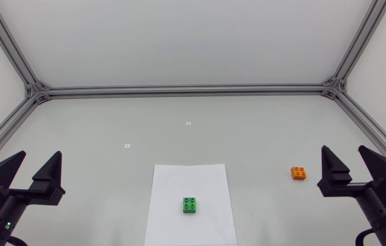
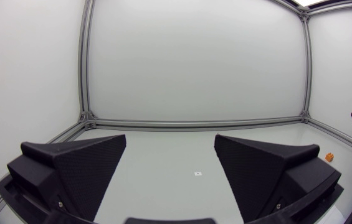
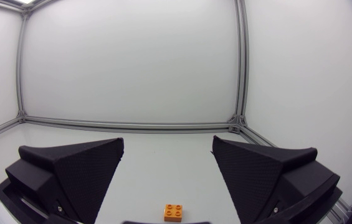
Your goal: Pick up the orange 2x2 brick with the right arm and stack it on top of the green 2x2 brick in the center
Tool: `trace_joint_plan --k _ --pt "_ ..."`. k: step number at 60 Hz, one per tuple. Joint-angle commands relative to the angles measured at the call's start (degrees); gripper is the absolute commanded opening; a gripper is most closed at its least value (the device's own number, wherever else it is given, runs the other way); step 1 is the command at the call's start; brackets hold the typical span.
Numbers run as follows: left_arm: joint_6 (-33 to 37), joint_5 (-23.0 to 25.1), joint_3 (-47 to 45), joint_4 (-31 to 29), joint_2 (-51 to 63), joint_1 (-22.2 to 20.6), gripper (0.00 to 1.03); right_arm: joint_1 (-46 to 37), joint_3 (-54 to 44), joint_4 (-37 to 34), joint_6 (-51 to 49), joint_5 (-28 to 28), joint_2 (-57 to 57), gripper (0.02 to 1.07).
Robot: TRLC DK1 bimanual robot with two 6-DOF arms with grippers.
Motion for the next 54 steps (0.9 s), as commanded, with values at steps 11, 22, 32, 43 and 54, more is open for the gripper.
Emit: trace_joint_plan --k 11,22,32,43,54 --pt "0.8 0.2 -2.3 -0.8 -0.5 0.1 0.99 0.5 -1.4 0.1 -0.2 -0.3 -0.7 1.03" --pt "0.8 0.2 -2.3 -0.8 -0.5 0.1 0.99 1.1 -0.2 1.0 -0.1 -0.3 -0.7 1.03" --pt "0.8 0.3 -2.3 -0.8 -0.5 0.1 0.99 1.5 3.0 1.0 -0.1 -0.1 -0.5 1.03" --pt "0.8 0.2 -2.3 -0.8 -0.5 0.1 0.99 1.4 7.2 1.0 -0.1 0.4 2.3 1.03" --pt "0.8 0.2 -2.3 -0.8 -0.5 0.1 0.99 1.4 13.9 0.5 -0.1 0.5 13.8 1.03"
